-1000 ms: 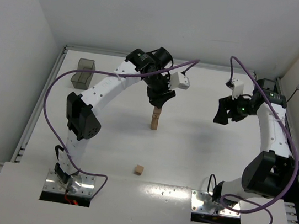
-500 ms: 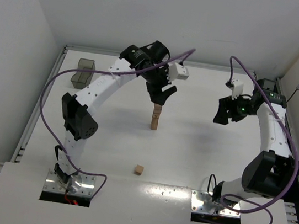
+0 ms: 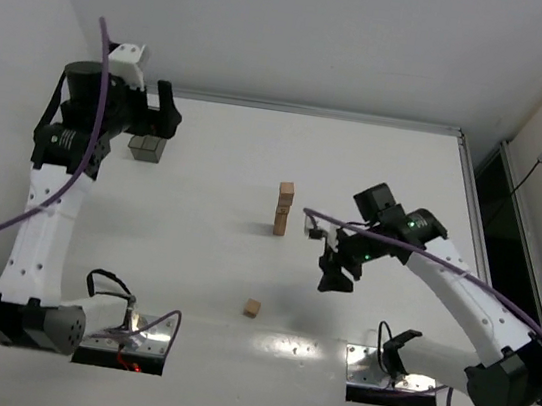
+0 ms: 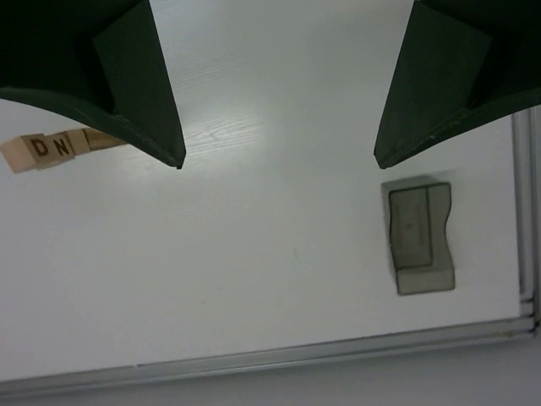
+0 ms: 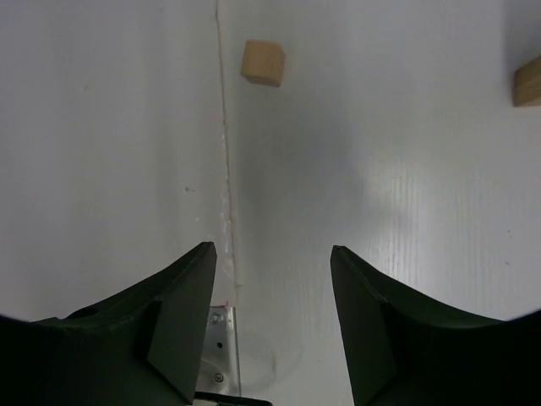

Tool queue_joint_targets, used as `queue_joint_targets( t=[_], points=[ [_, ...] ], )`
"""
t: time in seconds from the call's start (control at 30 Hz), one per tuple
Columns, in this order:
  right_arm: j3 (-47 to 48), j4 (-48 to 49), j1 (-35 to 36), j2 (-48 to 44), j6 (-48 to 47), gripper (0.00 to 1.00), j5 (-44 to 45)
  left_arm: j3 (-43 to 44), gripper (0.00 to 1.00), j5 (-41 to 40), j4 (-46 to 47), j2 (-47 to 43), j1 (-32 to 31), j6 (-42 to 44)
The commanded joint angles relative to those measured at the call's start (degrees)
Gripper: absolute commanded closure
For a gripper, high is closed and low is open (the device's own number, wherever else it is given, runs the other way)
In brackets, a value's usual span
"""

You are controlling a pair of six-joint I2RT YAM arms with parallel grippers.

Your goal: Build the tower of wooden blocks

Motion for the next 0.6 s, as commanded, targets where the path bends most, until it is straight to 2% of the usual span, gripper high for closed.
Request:
queue_joint_targets(
  t=[0.0,0.07,0.1,0.2,0.33,0.43,0.57],
  points=[
    [-3.05,5.24,6.73,0.21,0.52,0.47,4.59,-8.33,0.03,-9.98,8.54,-4.88,3.06,-9.76],
    [-4.28,11.56,11.50,1.44,3.42,0.47,8.55,-12.72,0.02,-12.39,8.54,-6.99,4.81,-11.43],
    [-5.77,14.28,16.65,2.93,4.56,0.47,13.44,-14.31,0.01,-11.78,8.54,-7.69,5.95,-12.31],
    [-6.05,23.52,24.32,8.62,8.42,0.47,22.78,-20.56,0.01,-9.93,9.51,-11.12,10.52,-12.85],
    [-2.80,31.69,29.53,16.29,14.93,0.50,29.12,-22.85,0.01,-13.88,9.51,-13.06,11.85,-12.85],
    [0.18,33.03,34.96,22.33,19.84,0.50,33.25,-22.85,0.01,-15.21,8.98,-13.58,12.55,-12.32],
    [3.44,33.03,37.89,28.76,25.38,0.53,34.49,-22.85,0.01,-15.21,8.98,-13.59,13.17,-11.79]
  ],
)
